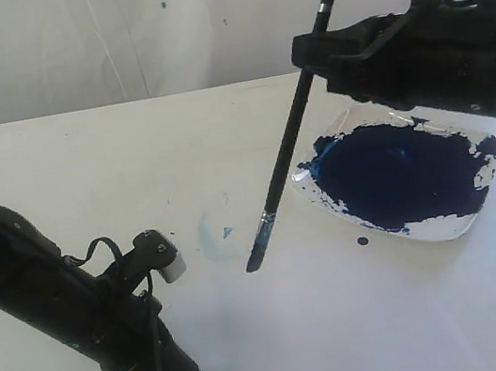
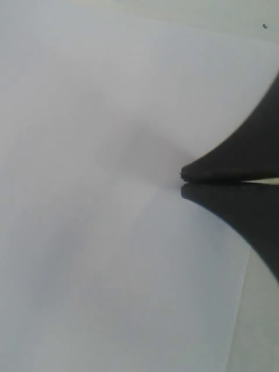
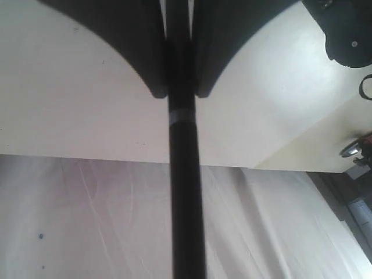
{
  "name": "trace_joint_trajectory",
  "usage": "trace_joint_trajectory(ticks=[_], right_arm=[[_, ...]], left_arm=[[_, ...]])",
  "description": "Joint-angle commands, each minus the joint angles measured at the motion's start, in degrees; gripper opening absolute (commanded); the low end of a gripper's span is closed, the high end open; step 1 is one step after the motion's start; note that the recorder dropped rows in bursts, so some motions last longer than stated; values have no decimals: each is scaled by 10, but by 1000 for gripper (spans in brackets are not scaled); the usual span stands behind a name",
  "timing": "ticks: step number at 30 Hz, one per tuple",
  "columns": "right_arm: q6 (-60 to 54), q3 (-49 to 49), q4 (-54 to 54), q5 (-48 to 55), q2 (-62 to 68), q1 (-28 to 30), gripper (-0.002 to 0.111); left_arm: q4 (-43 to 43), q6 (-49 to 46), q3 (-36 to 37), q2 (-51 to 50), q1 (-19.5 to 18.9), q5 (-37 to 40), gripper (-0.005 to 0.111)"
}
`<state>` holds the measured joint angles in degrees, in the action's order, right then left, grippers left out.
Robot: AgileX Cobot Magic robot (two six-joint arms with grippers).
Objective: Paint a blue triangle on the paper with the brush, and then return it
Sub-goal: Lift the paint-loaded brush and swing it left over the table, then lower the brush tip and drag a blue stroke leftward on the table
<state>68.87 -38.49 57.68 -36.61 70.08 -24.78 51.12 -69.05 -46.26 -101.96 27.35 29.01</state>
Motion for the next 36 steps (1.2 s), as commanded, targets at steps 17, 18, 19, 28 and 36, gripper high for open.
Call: trace_joint_trajectory(ticks=[17,18,19,28,36], right_arm=[[-163,6,-176,13,123,-78,0],[-163,6,-176,13,125,-78,0],[-164,6,-176,13,126,-78,0],[-177,6,-176,20,135,-78,0],[-177,6,-176,36,135,-78,0]], left_arm=[[3,-2,5,-1,0,5,0],[3,-2,5,-1,0,5,0],[3,-2,5,-1,0,5,0],[3,-2,5,-1,0,5,0],[3,-2,5,-1,0,5,0]])
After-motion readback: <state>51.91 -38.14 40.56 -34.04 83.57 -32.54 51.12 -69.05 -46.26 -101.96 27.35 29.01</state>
